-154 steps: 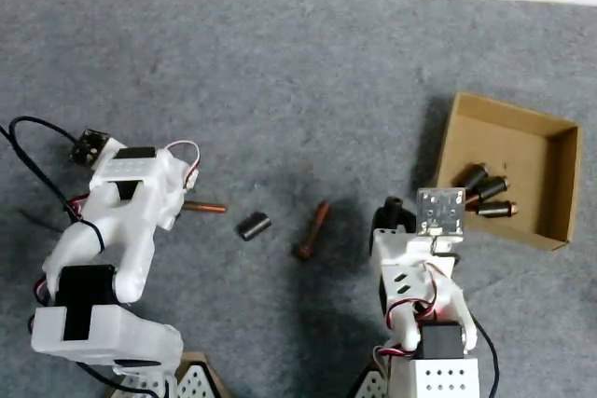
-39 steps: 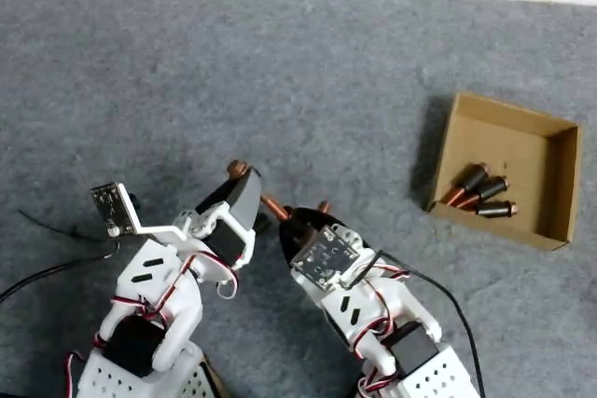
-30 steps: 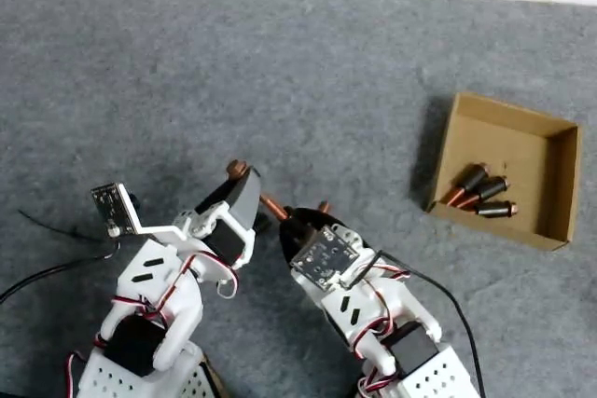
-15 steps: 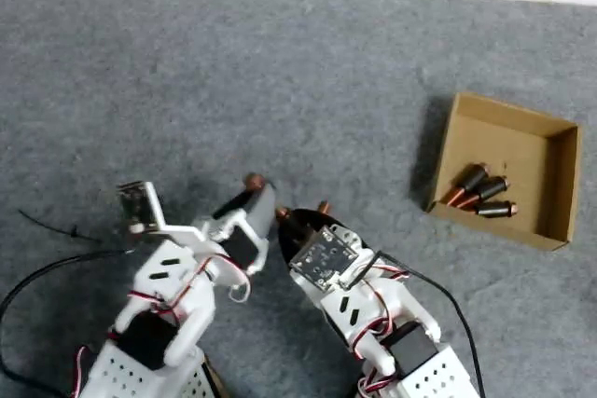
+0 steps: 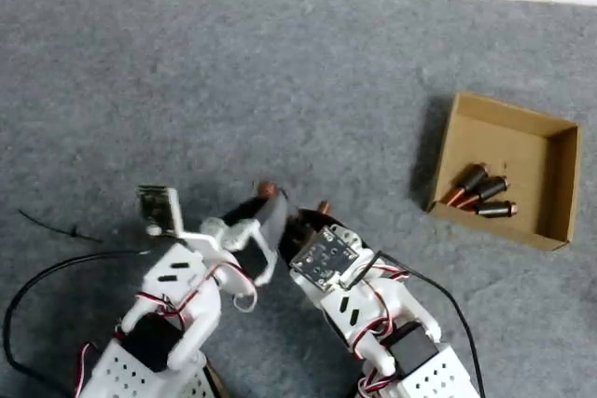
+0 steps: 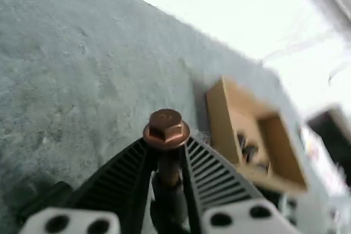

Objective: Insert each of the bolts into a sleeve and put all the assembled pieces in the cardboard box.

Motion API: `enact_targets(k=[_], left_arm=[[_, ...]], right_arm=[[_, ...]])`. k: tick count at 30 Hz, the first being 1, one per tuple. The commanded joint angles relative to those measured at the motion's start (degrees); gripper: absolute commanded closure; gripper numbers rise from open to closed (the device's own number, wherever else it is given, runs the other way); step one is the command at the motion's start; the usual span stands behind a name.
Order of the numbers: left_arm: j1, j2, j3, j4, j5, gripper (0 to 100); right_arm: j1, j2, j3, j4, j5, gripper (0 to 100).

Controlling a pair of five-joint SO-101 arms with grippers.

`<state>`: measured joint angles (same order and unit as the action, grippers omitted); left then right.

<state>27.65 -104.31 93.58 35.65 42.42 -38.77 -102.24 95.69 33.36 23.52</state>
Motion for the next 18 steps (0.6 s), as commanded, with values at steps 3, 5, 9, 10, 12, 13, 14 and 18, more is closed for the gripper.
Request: enact_targets(k=[3,5,9,10,12,13,14,18], left_arm=[[3.12,0.31,-0.13,4.31,-3.78,98],[3.03,0.31,-0.04,4.48,-3.78,93],[3.38,0.4,-0.04,7.56,-3.52,71],[3.21,0.4,-0.04,7.82,-3.52,65],[2.68,0.4,-0.04,7.74,-3.16,56],[1.45,0.31,-0.13,7.74,-1.58,53],[-0.92,0.31,-0.66,7.65,1.14,51],[-16.13,0.13,-3.21,2.99,11.08,50]], right_arm=[[0.84,-0.57,8.31,-0.92,0.35,99.5],[0.84,-0.57,8.31,-0.92,0.35,99.5],[0.92,-0.57,8.31,-0.92,0.35,99.5],[1.01,-0.48,8.31,-0.92,0.35,99.5],[2.24,-0.75,8.31,-0.92,0.35,99.5],[3.21,-0.84,8.31,-1.1,0.35,99.5],[4.26,-0.92,8.31,-1.19,0.35,99.5],[6.99,-0.92,8.31,-2.42,0.35,99.5]])
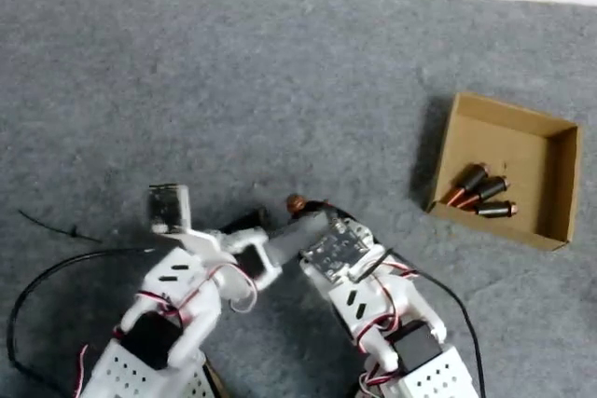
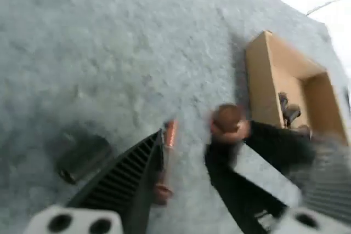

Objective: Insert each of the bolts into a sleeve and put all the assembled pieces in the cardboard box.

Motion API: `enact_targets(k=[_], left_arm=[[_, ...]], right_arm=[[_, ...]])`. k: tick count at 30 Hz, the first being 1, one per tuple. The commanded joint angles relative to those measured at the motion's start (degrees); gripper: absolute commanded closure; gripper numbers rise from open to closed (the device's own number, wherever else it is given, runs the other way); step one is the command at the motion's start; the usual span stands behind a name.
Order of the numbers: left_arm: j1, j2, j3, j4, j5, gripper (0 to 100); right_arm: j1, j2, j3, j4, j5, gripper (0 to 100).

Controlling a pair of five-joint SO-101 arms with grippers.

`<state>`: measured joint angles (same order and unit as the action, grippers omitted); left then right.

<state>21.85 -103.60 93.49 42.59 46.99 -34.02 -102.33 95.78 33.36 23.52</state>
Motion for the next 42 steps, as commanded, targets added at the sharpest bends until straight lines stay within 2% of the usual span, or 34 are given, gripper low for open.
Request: enact_targets(k=[1,4,6,10,14,19,22,25,31,35,42], left_arm=[[-14.2,-0.57,-3.21,-5.45,8.97,50],[-21.67,-0.48,-3.12,-8.97,13.36,50],[-23.34,-0.48,-3.03,-9.23,14.07,50],[-23.43,-0.4,-2.68,-9.23,14.07,50],[-23.43,-0.4,-1.8,-9.32,13.98,50],[-23.69,-0.4,-1.8,-9.05,13.98,50],[-23.69,-0.4,-1.8,-9.05,13.98,50],[-23.78,-0.4,-1.8,-9.05,13.98,57],[-23.87,-0.4,-1.8,-9.05,13.45,82],[-23.87,-0.4,-1.8,-9.41,8.62,98],[-23.87,-0.31,-0.48,-9.49,7.74,99]], right_arm=[[2.68,-0.84,8.22,-2.51,0.35,99.5],[4.35,-0.84,8.22,-2.86,0.26,99.5],[6.46,-0.84,8.22,-3.91,0.26,99.5],[14.11,-0.84,8.13,-5.76,-1.23,99.5],[23.25,-0.84,5.58,-5.14,-11.69,99.5],[36.26,-0.22,-1.98,-1.1,-17.14,99.5],[39.6,-0.04,-5.32,-0.92,-17.32,99.5],[41.1,3.56,-9.8,-1.19,-17.32,99.5],[47.25,31.25,-28.0,-5.76,-17.85,99.5],[51.38,54.9,-41.19,-7.87,-17.93,99.5],[57.19,83.65,-58.95,-7.78,-17.93,99.5]])
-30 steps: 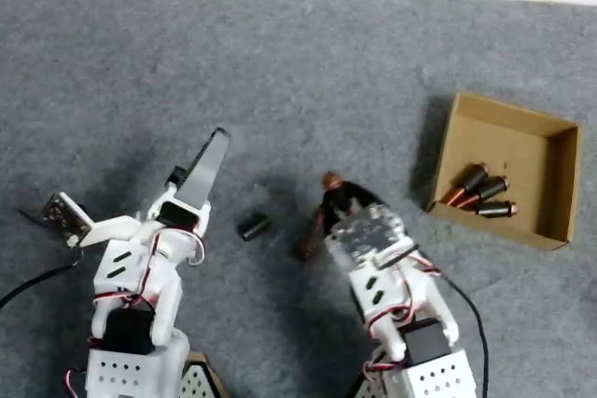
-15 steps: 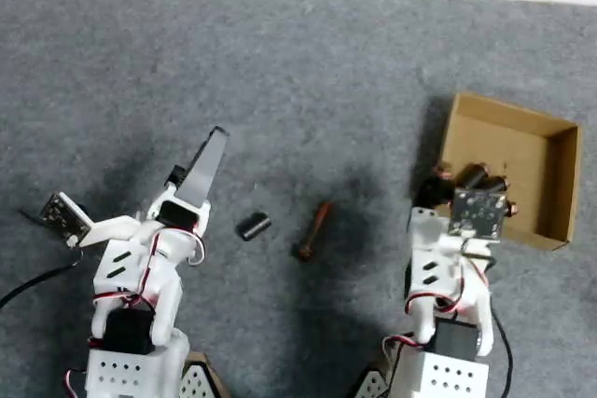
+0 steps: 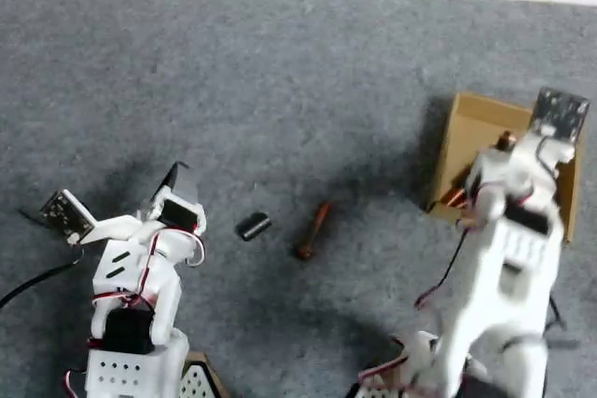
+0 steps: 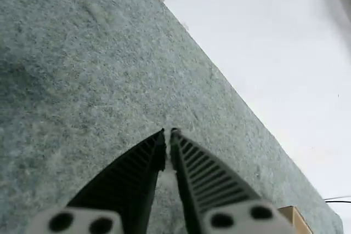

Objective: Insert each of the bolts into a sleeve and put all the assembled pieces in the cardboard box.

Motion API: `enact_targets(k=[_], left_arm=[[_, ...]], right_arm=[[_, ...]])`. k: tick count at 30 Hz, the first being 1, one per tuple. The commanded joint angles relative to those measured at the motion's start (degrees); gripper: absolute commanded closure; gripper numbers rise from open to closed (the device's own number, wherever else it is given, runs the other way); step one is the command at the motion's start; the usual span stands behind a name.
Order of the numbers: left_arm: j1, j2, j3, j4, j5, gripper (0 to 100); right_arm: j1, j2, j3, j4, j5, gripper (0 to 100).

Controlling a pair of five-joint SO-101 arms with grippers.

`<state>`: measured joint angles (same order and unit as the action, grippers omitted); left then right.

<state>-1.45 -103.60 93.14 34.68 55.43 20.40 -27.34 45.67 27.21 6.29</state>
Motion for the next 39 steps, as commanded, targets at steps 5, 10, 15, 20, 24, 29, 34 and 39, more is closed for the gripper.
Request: enact_targets(k=[5,10,15,20,24,29,34,39], left_arm=[[-0.57,-0.31,1.01,-3.96,-0.7,99],[-0.57,-0.31,1.27,-4.4,-0.7,99],[-0.57,-0.31,1.27,-4.22,-0.7,99],[-0.57,-0.31,1.36,-4.13,-0.7,99],[-0.57,-0.31,1.63,-4.13,-0.79,99],[-0.57,-0.31,2.51,-4.4,-3.34,99],[-0.57,-0.31,2.51,-4.31,-3.87,99],[-0.66,-0.31,2.51,-4.22,-3.87,99]], right_arm=[[6.46,17.1,-13.05,-1.63,-7.21,99.5],[7.96,19.65,-13.93,-1.63,-8.7,99.5],[7.96,19.91,-13.58,-1.63,-8.7,92.7],[7.96,19.56,-13.41,-1.54,-8.7,80.0],[9.89,19.3,-13.93,5.23,-9.05,79.5],[9.27,14.81,-17.71,15.08,-9.05,79.5],[4.79,3.12,-13.67,20.62,-9.05,79.5],[-4.35,-12.26,-2.42,23.16,-9.05,79.5]])
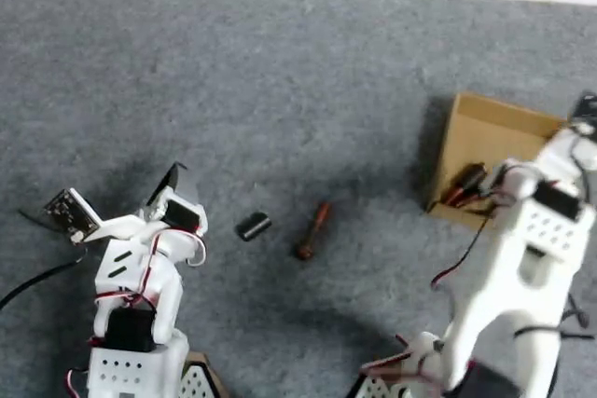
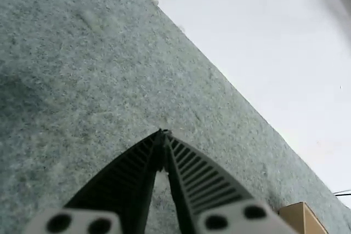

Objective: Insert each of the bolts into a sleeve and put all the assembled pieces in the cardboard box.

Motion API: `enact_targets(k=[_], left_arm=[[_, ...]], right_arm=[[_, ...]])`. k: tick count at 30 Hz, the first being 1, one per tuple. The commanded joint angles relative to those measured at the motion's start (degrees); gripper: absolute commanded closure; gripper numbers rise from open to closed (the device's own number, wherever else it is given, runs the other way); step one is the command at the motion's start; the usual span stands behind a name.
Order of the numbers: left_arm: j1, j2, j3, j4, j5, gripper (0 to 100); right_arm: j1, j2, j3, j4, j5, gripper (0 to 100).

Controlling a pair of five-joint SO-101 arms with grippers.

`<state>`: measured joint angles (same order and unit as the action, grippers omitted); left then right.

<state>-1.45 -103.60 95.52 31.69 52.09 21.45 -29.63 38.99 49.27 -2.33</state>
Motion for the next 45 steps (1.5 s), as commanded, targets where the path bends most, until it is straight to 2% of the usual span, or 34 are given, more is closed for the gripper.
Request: enact_targets(k=[1,9,15,33,45], left_arm=[[-0.92,-0.31,0.13,-1.23,-0.53,99],[-6.9,-0.4,0.13,-1.41,-0.26,99],[-8.4,-0.4,0.13,-1.32,-0.26,99],[-8.31,-0.4,0.13,-1.32,-0.26,99],[-8.31,-0.4,0.13,-1.41,-0.26,99]], right_arm=[[-7.43,-13.32,7.08,1.1,-0.44,79.5],[-26.51,-41.63,26.51,0.92,-0.18,79.5],[-34.24,-56.57,35.38,0.92,-0.09,79.5],[-34.77,-75.3,55.78,0.84,-0.09,79.5],[-34.77,-75.47,57.27,0.84,-0.09,79.5]])
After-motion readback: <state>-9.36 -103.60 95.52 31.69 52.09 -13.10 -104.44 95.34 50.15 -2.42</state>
